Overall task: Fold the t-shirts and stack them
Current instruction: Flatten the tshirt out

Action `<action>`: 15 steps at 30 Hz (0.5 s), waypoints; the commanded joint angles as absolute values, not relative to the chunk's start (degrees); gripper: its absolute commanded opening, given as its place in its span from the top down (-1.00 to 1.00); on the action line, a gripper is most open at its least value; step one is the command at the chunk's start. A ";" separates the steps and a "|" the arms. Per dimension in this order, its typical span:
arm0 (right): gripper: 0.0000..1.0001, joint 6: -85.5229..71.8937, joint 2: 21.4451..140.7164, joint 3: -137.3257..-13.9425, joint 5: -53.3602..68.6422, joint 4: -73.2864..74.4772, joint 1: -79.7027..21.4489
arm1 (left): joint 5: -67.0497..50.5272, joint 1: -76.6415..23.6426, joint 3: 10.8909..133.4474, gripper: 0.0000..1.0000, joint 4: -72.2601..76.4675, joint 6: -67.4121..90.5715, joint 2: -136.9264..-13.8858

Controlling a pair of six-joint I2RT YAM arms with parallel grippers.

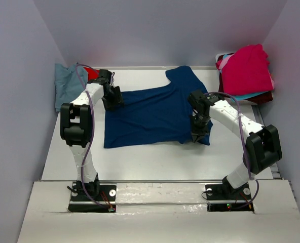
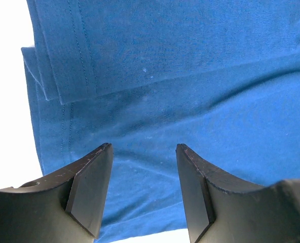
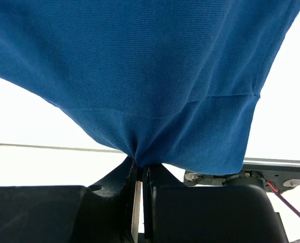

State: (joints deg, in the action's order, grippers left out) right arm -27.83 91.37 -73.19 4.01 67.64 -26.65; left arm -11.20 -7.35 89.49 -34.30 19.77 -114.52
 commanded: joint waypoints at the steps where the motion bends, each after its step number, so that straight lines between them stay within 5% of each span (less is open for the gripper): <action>1: 0.86 -25.84 88.77 -73.13 7.11 68.64 -26.46 | -11.60 -7.03 89.38 -0.29 -34.80 18.90 -114.34; 15: 0.86 -24.52 90.35 -71.28 8.26 67.68 -26.46 | -9.32 -8.96 106.85 0.01 -41.47 17.58 -128.65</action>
